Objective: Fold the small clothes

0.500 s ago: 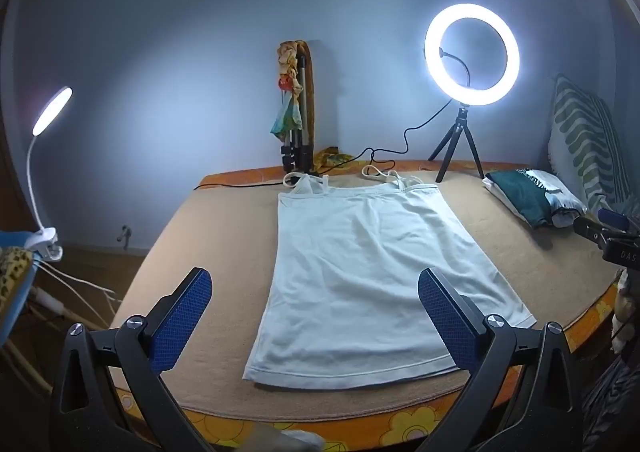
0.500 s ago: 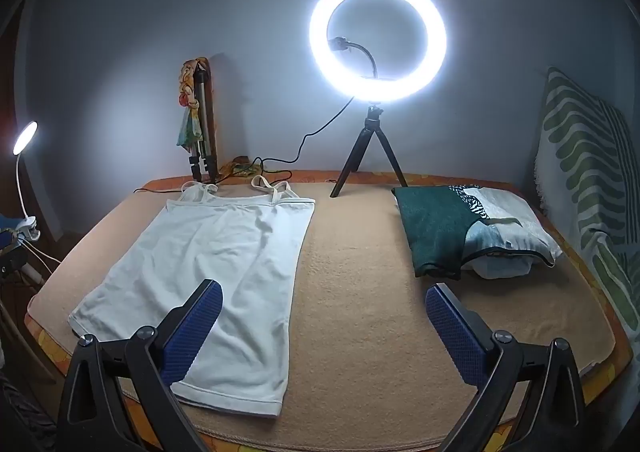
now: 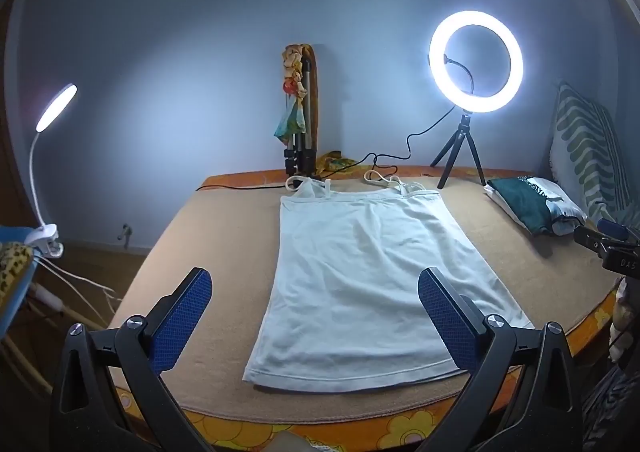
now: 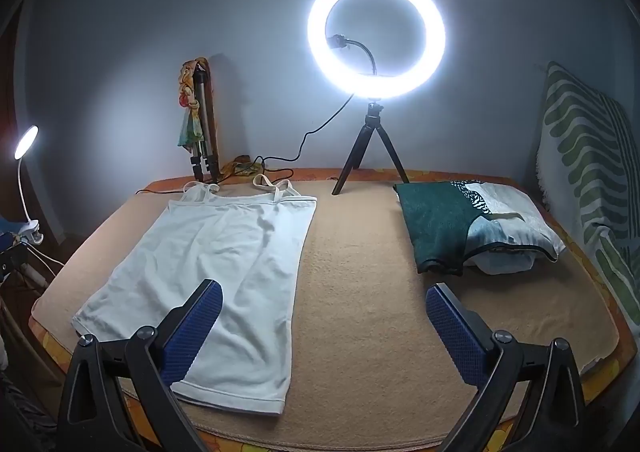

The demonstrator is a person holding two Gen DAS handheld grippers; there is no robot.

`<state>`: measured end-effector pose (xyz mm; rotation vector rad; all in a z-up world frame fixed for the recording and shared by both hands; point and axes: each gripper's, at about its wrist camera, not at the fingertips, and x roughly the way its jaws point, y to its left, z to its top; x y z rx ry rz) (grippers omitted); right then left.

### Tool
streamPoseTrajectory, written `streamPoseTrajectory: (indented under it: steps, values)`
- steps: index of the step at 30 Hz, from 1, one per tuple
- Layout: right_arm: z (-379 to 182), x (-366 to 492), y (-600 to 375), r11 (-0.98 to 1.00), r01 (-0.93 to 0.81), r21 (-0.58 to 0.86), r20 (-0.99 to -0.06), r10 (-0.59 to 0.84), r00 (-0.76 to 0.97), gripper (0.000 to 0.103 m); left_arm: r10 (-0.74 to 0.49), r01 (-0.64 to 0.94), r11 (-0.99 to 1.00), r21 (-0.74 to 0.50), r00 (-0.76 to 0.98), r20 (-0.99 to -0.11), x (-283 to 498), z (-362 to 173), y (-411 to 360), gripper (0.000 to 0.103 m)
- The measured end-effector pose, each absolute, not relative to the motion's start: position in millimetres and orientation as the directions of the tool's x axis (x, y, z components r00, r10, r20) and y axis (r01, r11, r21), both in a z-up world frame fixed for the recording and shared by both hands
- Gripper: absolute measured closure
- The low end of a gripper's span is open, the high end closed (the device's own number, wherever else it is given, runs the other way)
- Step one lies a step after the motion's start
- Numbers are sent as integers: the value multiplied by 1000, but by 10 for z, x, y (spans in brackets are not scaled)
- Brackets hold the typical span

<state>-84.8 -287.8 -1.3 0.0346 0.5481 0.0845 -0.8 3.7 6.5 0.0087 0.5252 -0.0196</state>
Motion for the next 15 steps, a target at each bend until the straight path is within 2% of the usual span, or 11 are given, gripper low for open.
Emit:
streamPoseTrajectory:
  steps: [15]
  values:
    - [-2, -884, -2858, 997, -68, 40, -515, 79, 854, 0, -11, 17, 1000, 8, 872, -490, -52, 86, 28, 0]
